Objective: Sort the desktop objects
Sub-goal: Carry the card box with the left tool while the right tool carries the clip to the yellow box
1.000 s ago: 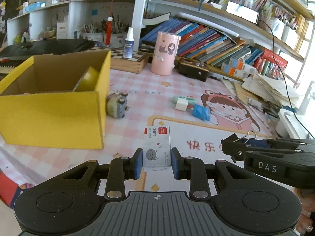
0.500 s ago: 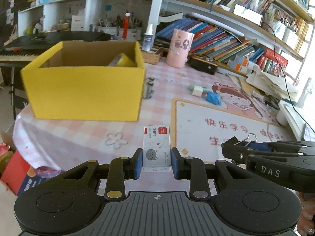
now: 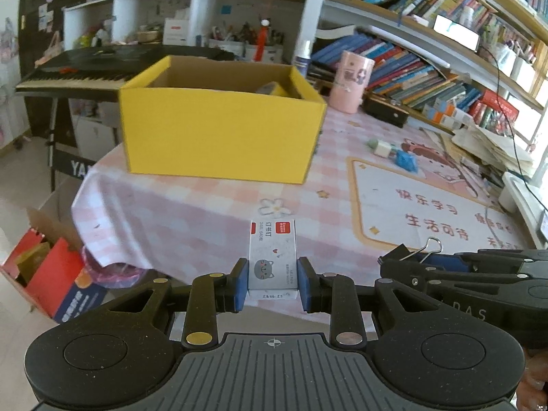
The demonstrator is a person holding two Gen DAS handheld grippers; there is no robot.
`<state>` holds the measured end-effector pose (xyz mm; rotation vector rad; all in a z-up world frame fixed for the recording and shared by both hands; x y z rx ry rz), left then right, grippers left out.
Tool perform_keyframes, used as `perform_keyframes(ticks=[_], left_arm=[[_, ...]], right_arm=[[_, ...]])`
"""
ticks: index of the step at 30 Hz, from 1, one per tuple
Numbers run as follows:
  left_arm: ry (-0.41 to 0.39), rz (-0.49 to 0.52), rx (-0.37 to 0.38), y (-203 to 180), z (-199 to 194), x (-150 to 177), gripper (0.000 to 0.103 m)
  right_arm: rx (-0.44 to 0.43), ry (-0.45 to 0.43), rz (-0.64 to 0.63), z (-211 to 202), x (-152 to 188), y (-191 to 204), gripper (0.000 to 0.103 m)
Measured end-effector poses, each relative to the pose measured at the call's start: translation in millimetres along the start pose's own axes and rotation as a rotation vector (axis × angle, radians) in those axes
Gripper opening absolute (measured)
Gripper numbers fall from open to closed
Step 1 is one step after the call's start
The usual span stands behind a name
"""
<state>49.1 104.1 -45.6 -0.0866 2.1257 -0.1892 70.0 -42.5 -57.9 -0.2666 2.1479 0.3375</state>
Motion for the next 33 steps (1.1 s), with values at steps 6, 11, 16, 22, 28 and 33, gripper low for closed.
perform_keyframes(ticks=[6,11,16,22,28,33], left_arm=[[-0.016,-0.036,-0.05,24.7,-12.4,2.0,0.028],[-0.035,-0.057,-0.079,39.6,-20.3,1.1,0.028],[-0.053,-0.076,-0.103,49.2,-25.8,-1.0,0.028],[-0.066,-0.084,-0.11,51.3,-27.2,-4.1,0.028],[-0.069,-0.07,-0.088,45.4,-24.5,-5.6,0.028],[-0.067,-0.055,-0.067,40.6,-21.6,-7.0,0.028]], right_arm=[[-0.055,0.009,-0.043,7.7,0.2,28.8,0.025],[-0.094,0.001,-0.083,9.8,-3.2,48.2,0.025],[-0.125,-0.003,-0.109,12.2,-7.3,59.3,0.025],[-0.139,-0.007,-0.128,12.1,-9.5,65.2,0.025],[-0.123,-0.014,-0.122,9.8,-10.3,60.9,0.025],[-0.099,-0.02,-0.107,7.8,-10.9,55.2,0.025]])
Point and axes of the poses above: each gripper's, at about its wrist camera, not at the fingertips, and z roughly the way its jaws point, y to its left, x to its underside, the point moved 6 cm from there along z, roughly the way its jaws point, and after that the axes turned 10 degrees about -y, right-handed, at the moved point
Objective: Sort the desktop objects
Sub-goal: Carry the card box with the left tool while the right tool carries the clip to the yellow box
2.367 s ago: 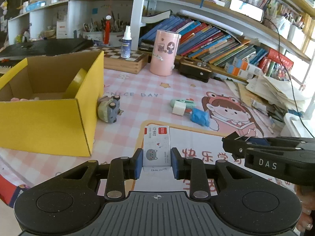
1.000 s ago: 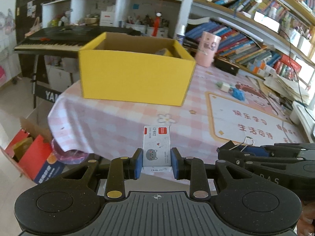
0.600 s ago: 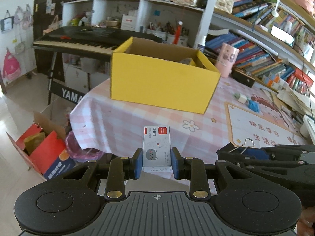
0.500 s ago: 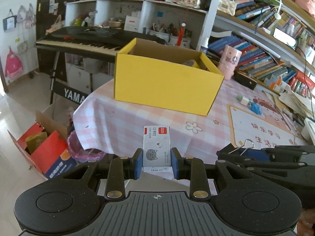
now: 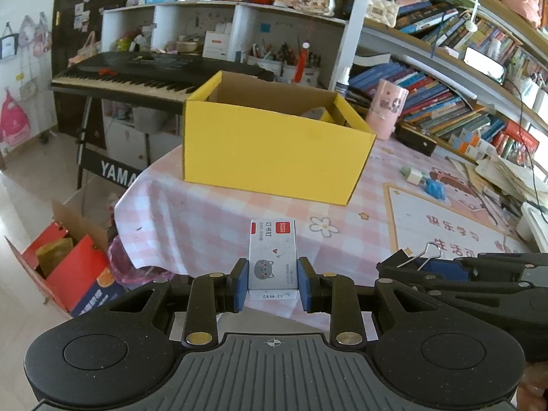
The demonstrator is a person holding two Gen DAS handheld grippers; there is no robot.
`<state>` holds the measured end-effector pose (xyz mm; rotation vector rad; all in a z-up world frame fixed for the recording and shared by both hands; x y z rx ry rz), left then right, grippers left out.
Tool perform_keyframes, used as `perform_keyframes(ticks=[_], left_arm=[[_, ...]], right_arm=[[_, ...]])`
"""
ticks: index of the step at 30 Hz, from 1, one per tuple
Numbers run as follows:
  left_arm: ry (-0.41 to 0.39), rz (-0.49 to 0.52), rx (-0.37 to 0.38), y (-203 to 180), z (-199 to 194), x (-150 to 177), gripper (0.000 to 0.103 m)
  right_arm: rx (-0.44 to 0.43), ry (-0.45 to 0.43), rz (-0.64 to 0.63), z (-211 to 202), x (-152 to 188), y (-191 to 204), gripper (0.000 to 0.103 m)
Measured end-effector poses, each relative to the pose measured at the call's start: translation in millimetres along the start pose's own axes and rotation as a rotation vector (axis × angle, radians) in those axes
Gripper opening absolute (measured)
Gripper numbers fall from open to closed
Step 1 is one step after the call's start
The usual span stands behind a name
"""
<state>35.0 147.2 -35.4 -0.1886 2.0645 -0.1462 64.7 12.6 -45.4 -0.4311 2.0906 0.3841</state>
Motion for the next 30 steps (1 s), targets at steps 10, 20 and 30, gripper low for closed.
perform_keyframes(ticks=[10,20,30], left_arm=[[-0.019,-0.005,0.002,4.1,0.5,-8.8,0.028],[-0.089,0.001,-0.015,8.9,8.2,-39.6,0.028],[-0.169,0.016,-0.038,11.6,37.4,-88.1,0.028]], right_arm=[[0.019,-0.015,0.004,-1.5,-6.2,-0.2,0.025],[0.017,-0.068,0.001,7.2,-39.7,-2.7,0.025],[-0.019,-0.185,0.004,26.1,-102.2,-12.9,0.025]])
Point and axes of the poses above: each gripper's, at about its wrist camera, not at the fingertips, and z roughly the way its jaws point, y to its left, x to its underside, the point moved 6 cm from there along z, roughly the way its jaws point, and after that the axes turned 10 degrees about -y, right-handed, at the moved point
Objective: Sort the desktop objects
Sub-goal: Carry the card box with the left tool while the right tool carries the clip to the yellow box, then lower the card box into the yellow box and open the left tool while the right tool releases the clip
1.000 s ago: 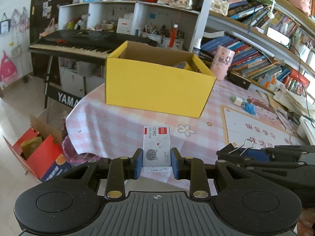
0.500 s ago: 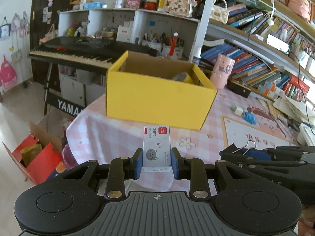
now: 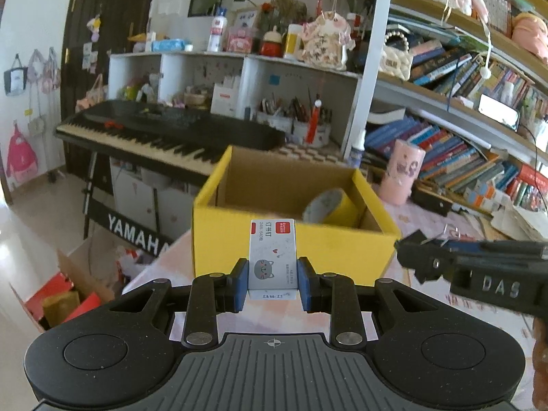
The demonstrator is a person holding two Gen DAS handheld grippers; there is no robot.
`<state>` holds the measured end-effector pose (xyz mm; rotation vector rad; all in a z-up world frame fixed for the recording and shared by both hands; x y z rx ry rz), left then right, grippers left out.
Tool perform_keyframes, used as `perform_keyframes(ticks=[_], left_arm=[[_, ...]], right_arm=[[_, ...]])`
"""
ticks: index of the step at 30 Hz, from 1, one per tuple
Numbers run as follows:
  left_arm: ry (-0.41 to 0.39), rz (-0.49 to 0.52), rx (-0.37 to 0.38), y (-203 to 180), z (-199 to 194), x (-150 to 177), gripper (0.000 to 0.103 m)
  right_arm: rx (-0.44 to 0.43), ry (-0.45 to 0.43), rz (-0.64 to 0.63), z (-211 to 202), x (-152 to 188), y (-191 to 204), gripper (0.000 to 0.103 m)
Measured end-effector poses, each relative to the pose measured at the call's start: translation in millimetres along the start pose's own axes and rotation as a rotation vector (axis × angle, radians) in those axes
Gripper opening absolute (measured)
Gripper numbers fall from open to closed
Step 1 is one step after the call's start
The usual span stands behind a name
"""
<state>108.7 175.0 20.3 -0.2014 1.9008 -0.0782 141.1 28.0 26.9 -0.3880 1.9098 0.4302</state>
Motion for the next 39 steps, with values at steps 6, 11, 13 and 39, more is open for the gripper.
perform_keyframes(ticks=[6,11,13,39], left_arm=[[-0.032,0.013,-0.011,-3.3,31.4,-22.1,0.028],[-0.04,0.027,-0.024,-8.4,57.2,-32.9,0.028],[-0.038,0.029,-0.032,-10.4,68.0,-35.6,0.028],[0.222,0.142,-0.037,-31.2,183.3,-3.4,0.028]], right_arm=[[-0.019,-0.055,0.001,28.1,-35.5,-14.6,0.025],[-0.026,-0.064,0.01,53.5,-52.6,-29.5,0.025],[-0.031,-0.062,0.008,63.9,-57.1,-35.7,0.025],[-0.127,0.089,-0.024,185.1,-65.3,-80.9,0.025]])
Point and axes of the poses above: each gripper's, at about its wrist camera, not at the fingertips, and z roughly the way its jaws point, y to its left, x to its underside, the point moved 6 cm from there along z, roughly the way its jaws point, and after that the axes turned 10 degrees about -y, right-handed, at the moved point
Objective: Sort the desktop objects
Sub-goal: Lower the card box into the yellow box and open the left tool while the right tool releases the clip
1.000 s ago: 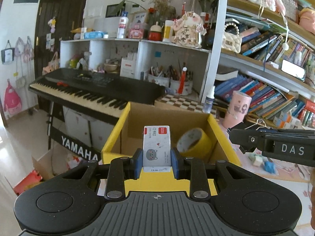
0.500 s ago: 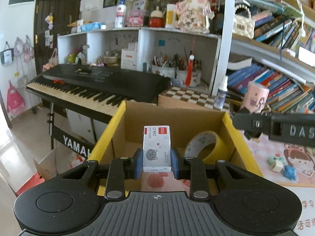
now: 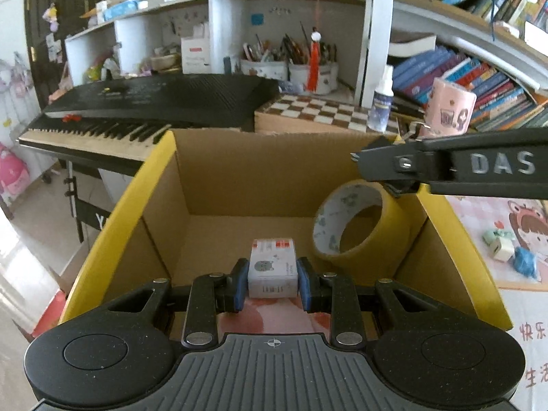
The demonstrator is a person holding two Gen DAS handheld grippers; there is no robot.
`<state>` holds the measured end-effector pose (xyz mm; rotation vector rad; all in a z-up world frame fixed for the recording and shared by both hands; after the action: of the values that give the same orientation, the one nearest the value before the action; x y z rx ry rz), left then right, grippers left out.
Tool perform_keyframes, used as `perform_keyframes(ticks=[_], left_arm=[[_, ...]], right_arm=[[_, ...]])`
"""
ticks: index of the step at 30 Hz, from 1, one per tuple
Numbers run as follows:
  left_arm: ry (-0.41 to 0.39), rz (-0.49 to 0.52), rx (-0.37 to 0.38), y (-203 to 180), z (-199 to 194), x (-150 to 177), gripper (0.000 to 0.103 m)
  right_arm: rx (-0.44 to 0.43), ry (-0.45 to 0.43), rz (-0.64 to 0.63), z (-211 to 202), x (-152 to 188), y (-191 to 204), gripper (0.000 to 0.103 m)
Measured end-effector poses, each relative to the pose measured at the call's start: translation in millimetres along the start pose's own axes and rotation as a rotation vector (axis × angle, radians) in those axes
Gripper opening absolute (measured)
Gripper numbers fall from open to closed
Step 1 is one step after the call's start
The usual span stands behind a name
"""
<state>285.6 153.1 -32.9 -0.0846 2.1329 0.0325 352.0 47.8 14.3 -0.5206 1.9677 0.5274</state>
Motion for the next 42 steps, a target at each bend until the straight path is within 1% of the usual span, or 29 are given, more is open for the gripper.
perform_keyframes(ticks=[5,7,10,11,12,13,15,17,21,25,27,30,31,32,33,37,42], left_arm=[[0.026,0.026,0.001,-4.5,9.4,-0.5,0.029],[0.039,0.029,0.004,-5.7,12.5,0.1,0.031],[0.041,0.043,0.002,-7.7,14.0,0.8,0.033],[0.041,0.045,0.003,-7.8,14.0,1.2,0.035],[0.042,0.044,0.006,-7.6,13.8,1.5,0.042],[0.045,0.043,0.004,-7.3,13.4,2.3,0.053],[0.048,0.05,-0.013,-5.7,12.0,4.6,0.065],[0.047,0.059,-0.014,-4.0,10.7,5.2,0.067],[0.035,0.055,-0.018,-1.9,7.5,2.1,0.076],[0.038,0.049,-0.004,-1.9,6.7,2.3,0.079],[0.04,0.056,-0.002,-3.1,5.5,3.6,0.079],[0.032,0.061,-0.003,-3.2,1.9,4.3,0.079],[0.025,0.059,-0.005,-2.8,0.1,4.1,0.079],[0.016,0.057,-0.007,-2.5,-1.1,3.5,0.079],[0.006,0.056,-0.011,-1.9,-3.3,3.3,0.079],[-0.009,0.057,-0.021,-0.6,-10.2,3.2,0.08],[-0.049,0.043,-0.04,3.1,-26.3,1.5,0.08]], right_arm=[[-0.038,0.066,-0.023,23.2,0.7,3.4,0.025],[-0.047,0.09,-0.038,30.7,1.0,4.9,0.025],[-0.055,0.149,-0.084,44.3,4.0,8.4,0.025],[-0.055,0.162,-0.103,47.9,5.3,8.5,0.025],[-0.054,0.178,-0.126,51.5,6.9,9.9,0.025],[-0.054,0.19,-0.14,54.0,8.2,10.6,0.025],[-0.059,0.217,-0.161,60.9,10.5,11.4,0.025],[-0.069,0.243,-0.181,67.1,12.2,11.9,0.025],[-0.097,0.317,-0.219,81.4,17.3,12.9,0.025],[-0.119,0.395,-0.268,92.5,28.3,17.9,0.025],[-0.118,0.415,-0.282,95.5,32.7,19.2,0.025],[-0.112,0.424,-0.275,94.6,34.7,19.6,0.026],[-0.108,0.415,-0.264,92.2,34.1,19.1,0.029],[-0.11,0.409,-0.253,93.3,32.2,18.5,0.036],[-0.115,0.399,-0.238,89.7,30.6,18.6,0.037],[-0.119,0.349,-0.221,74.8,22.4,21.5,0.039],[-0.106,0.272,-0.208,47.5,12.6,24.9,0.041]])
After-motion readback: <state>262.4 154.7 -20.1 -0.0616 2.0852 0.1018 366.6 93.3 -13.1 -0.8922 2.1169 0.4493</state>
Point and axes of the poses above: each gripper's, at about its wrist camera, not at the fingertips, and z roughly the way its jaws point, y to its left, x to its underside, the point moved 6 cm from there along z, roughly the way its jaws point, and after that the axes turned 10 degrees about -y, right-handed, at the moved point
